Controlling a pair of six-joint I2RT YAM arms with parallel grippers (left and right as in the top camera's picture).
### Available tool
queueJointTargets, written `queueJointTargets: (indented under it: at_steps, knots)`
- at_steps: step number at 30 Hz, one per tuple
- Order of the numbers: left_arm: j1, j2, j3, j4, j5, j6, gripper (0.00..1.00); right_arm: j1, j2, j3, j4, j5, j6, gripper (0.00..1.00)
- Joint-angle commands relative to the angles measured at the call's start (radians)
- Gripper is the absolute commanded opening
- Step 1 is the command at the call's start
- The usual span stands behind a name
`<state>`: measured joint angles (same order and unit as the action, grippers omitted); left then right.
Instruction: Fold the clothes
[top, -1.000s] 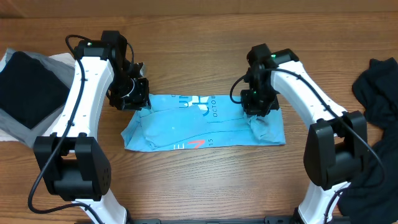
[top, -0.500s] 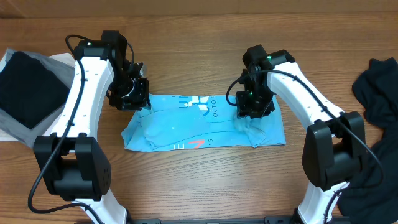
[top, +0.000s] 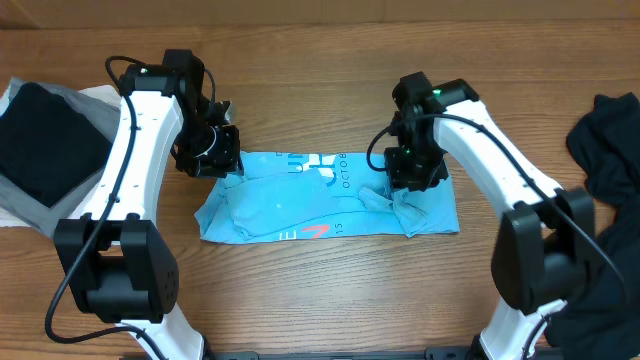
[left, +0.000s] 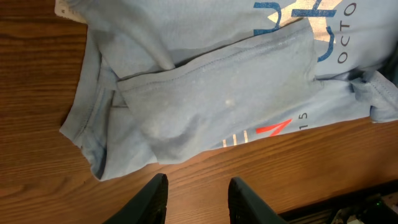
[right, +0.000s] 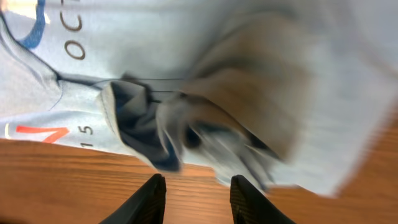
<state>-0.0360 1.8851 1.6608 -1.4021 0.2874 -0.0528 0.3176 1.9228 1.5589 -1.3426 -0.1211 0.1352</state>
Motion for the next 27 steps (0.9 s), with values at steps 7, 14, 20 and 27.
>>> queueJointTargets:
  at_steps: [7, 14, 20, 27]
  knots:
    - [-0.002, -0.002, -0.005, -0.008, -0.007, -0.015, 0.38, -0.091, -0.095, 0.011, 0.011, 0.223, 0.196, 0.33]
    - [-0.002, -0.002, -0.005, -0.008, -0.006, -0.015, 0.38, -0.137, -0.075, -0.053, 0.056, 0.232, 0.236, 0.27]
    - [-0.002, -0.002, -0.005, -0.008, -0.007, -0.015, 0.38, -0.113, -0.063, -0.136, 0.140, 0.174, 0.236, 0.27]
    - [-0.002, -0.002, -0.005, -0.008, -0.007, -0.014, 0.39, -0.073, -0.059, -0.196, 0.275, 0.079, 0.235, 0.27]
